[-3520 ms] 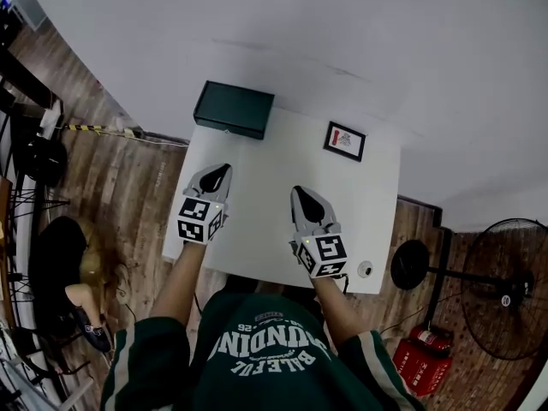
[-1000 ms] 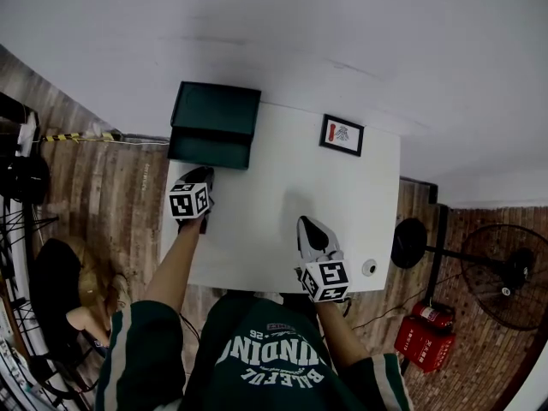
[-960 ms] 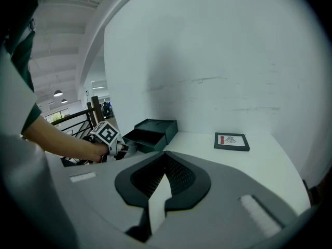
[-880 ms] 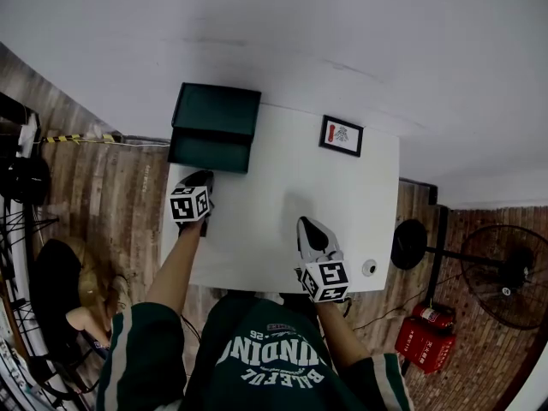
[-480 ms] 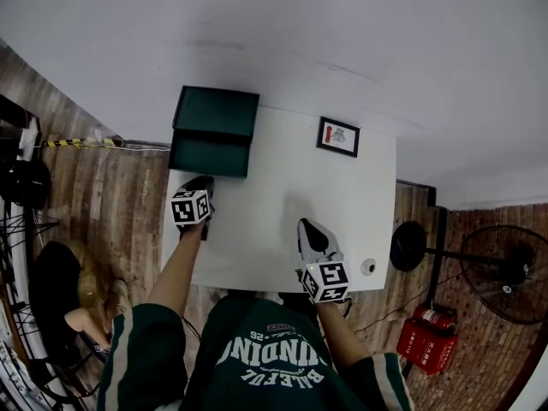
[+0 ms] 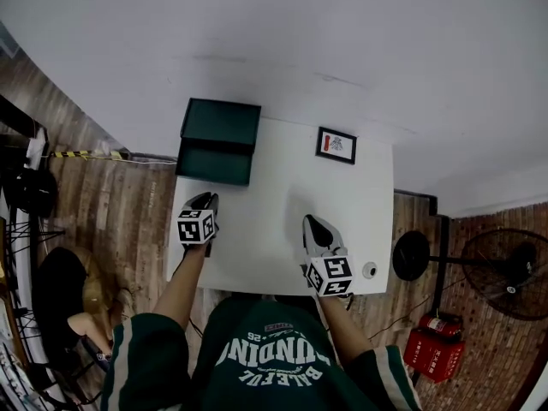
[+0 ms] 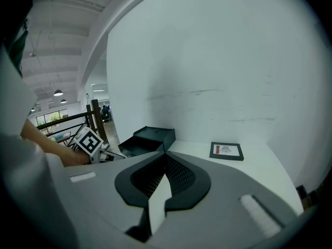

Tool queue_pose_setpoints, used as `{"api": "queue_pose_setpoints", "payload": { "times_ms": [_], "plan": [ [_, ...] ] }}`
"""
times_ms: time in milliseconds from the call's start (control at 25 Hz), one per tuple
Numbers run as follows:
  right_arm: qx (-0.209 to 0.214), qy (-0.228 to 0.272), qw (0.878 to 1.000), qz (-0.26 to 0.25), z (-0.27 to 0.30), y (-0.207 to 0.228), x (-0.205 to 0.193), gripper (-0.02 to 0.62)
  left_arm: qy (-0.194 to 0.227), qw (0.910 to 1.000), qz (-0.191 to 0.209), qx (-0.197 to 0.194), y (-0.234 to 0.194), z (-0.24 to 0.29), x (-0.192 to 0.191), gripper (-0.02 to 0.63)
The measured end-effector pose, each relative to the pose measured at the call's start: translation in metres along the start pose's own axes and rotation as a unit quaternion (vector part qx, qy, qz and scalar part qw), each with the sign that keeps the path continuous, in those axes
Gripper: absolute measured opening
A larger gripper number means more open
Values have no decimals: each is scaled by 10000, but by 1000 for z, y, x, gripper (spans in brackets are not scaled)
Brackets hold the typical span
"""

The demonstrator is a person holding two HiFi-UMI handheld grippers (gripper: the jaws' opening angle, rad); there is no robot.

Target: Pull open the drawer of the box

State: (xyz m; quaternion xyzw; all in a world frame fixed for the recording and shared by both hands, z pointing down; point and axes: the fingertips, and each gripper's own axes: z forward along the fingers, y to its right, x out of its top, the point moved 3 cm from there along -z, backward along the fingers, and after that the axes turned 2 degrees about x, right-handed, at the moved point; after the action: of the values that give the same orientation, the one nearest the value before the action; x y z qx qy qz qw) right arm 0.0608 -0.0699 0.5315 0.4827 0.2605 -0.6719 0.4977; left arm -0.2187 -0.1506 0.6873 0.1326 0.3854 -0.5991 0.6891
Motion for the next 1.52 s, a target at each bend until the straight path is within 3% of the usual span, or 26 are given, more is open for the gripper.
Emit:
{"api": "queue_pose_setpoints", "payload": {
  "times_ms": [280,640,840,1520],
  "plan": [
    [118,460,9988,-145,7,2,41,2,1043,9899,847,-442,48,-62,72,54],
    [292,961,9942,-394,9,-9,82,2,1972,9682,1433,-555,87,-119,129,52],
    [343,1027,9929,-494,9,-13,89,2,2063,9649,1536,-535,91,-125,131,52],
    [428,927,9931,-578,10,-22,82,2,2146,9668,1208,-677,92,-129,130,52]
  ]
}}
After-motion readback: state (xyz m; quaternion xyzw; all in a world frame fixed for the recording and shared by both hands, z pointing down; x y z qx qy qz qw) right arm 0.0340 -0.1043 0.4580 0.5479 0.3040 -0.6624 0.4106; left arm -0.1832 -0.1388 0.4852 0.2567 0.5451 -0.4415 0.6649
